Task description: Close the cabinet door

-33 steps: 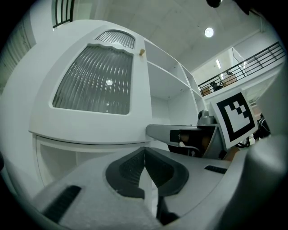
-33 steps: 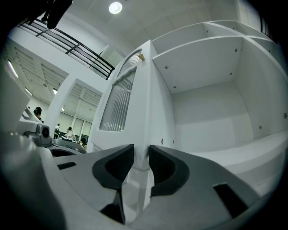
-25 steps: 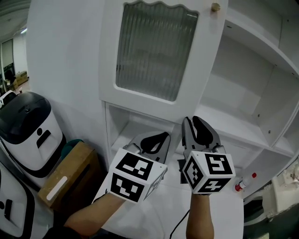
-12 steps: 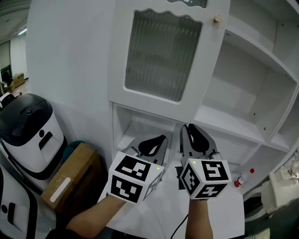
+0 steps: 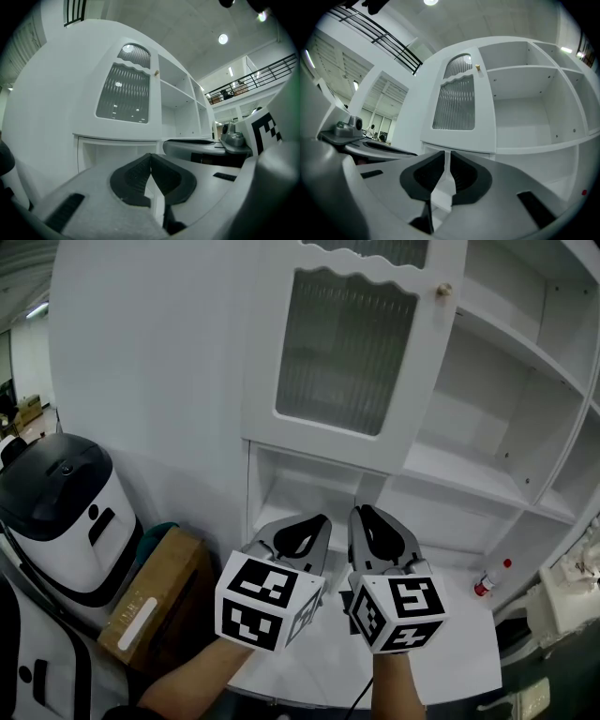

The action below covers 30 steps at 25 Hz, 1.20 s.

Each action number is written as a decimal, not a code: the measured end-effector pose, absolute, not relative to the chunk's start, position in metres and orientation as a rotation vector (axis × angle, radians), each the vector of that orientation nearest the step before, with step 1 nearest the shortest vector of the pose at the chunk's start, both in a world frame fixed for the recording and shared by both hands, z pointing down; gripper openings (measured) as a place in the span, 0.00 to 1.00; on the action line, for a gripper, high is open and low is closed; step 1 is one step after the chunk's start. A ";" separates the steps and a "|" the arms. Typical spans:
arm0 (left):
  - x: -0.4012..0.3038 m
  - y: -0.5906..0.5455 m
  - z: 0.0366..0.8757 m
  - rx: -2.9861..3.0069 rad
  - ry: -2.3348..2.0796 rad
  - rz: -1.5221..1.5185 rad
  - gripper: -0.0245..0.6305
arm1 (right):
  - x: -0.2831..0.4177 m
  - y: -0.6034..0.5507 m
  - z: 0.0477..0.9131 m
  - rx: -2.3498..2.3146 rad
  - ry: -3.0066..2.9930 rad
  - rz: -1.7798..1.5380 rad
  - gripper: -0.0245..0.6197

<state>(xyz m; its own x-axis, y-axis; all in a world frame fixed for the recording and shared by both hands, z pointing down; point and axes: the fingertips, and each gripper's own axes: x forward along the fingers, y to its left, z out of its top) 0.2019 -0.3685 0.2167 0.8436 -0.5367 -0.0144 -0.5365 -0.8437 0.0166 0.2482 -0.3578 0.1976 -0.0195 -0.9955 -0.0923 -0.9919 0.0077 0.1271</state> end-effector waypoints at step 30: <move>0.134 -0.318 0.225 3.054 -0.753 -0.018 0.06 | 0.164 -0.298 0.224 2.245 -2.123 -0.183 0.08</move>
